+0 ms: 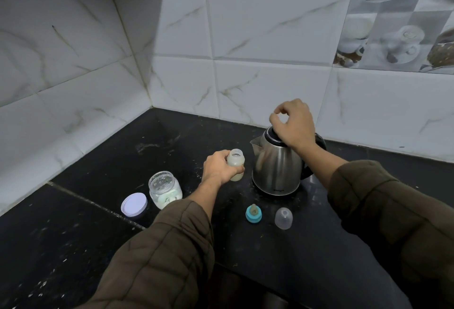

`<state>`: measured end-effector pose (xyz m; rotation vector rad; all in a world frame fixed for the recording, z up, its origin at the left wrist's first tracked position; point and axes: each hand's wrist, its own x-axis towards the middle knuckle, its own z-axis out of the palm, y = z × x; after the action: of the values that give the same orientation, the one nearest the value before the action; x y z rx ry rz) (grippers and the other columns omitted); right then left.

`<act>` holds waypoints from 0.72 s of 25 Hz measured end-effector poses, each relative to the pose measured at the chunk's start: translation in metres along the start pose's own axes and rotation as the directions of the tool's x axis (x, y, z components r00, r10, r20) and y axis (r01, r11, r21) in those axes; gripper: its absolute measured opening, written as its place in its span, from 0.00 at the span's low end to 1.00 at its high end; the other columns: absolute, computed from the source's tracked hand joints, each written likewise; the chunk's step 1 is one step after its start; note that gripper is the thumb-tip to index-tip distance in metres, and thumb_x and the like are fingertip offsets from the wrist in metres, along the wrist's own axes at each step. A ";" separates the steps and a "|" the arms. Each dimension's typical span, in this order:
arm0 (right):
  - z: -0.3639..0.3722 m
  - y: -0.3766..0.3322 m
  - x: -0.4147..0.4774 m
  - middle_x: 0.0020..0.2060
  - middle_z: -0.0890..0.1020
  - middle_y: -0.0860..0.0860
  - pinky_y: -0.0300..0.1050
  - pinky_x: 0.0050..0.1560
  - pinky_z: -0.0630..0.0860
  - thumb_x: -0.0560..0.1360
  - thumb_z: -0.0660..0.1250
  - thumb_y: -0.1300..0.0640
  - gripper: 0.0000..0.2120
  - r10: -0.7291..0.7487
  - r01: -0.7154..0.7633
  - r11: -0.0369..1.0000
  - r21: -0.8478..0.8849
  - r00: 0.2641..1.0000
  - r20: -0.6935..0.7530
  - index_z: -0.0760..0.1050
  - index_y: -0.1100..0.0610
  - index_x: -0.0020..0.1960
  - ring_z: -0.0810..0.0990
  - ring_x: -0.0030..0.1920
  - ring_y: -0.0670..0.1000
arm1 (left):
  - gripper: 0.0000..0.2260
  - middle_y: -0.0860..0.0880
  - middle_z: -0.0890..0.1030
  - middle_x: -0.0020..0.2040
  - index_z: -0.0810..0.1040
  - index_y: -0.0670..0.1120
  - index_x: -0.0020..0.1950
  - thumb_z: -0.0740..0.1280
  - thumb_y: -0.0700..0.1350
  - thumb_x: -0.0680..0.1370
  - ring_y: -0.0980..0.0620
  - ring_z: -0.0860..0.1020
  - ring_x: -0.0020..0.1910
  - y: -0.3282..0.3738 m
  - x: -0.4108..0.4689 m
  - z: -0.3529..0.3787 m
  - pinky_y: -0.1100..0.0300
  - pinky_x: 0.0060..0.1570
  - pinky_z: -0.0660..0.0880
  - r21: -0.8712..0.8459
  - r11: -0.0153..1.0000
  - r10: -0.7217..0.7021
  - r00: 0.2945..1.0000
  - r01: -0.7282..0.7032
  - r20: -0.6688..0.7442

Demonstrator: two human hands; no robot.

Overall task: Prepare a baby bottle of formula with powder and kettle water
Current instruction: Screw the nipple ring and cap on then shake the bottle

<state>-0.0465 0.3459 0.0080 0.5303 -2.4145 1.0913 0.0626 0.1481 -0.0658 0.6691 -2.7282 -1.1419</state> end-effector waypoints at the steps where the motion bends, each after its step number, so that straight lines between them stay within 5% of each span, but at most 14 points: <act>1: 0.005 -0.014 -0.003 0.46 0.79 0.49 0.47 0.51 0.72 0.73 0.66 0.48 0.09 -0.075 0.075 0.997 0.008 0.997 0.032 0.81 0.53 0.46 0.75 0.50 0.51 | 0.25 0.50 0.86 0.58 0.82 0.53 0.65 0.82 0.53 0.69 0.48 0.82 0.59 -0.003 -0.002 -0.004 0.51 0.62 0.77 0.000 1.000 -0.007 1.000 0.007 -0.004; 5: 0.024 -0.058 -0.028 0.35 0.80 0.46 0.44 0.43 0.74 0.71 0.69 0.55 0.02 -0.211 0.212 0.977 0.038 0.906 0.368 0.80 0.52 0.41 0.77 0.38 0.49 | 0.24 0.50 0.86 0.54 0.84 0.54 0.62 0.81 0.54 0.68 0.48 0.82 0.56 -0.022 -0.012 -0.016 0.51 0.61 0.78 -0.006 0.999 -0.036 0.998 0.035 -0.048; 10: 0.046 -0.057 -0.062 0.38 0.82 0.43 0.47 0.50 0.80 0.73 0.72 0.54 0.02 -0.081 0.411 0.895 -0.175 0.533 0.842 0.81 0.49 0.45 0.80 0.43 0.48 | 0.23 0.51 0.86 0.53 0.84 0.55 0.61 0.81 0.55 0.67 0.48 0.83 0.55 -0.048 -0.027 -0.022 0.52 0.59 0.78 -0.021 0.995 -0.098 0.993 0.097 -0.066; 13: 0.057 -0.048 -0.082 0.48 0.83 0.47 0.49 0.55 0.80 0.74 0.75 0.52 0.11 0.082 0.510 0.818 -0.266 0.355 0.931 0.81 0.50 0.55 0.81 0.50 0.52 | 0.23 0.51 0.86 0.53 0.84 0.56 0.60 0.81 0.56 0.66 0.48 0.83 0.55 -0.060 -0.033 -0.020 0.53 0.59 0.78 -0.023 0.994 -0.111 0.992 0.110 -0.056; 18: 0.072 -0.030 -0.106 0.59 0.81 0.52 0.53 0.58 0.82 0.71 0.79 0.51 0.24 0.197 0.572 0.765 -0.297 0.230 0.953 0.78 0.50 0.65 0.82 0.56 0.55 | 0.23 0.52 0.87 0.52 0.85 0.56 0.59 0.80 0.56 0.66 0.49 0.83 0.55 -0.066 -0.041 -0.008 0.52 0.60 0.78 -0.070 0.992 -0.109 0.994 0.106 -0.032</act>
<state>0.0404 0.2888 -0.0732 1.6001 -3.2591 -0.5248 0.1249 0.1200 -0.1031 0.8278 -2.6397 -1.2272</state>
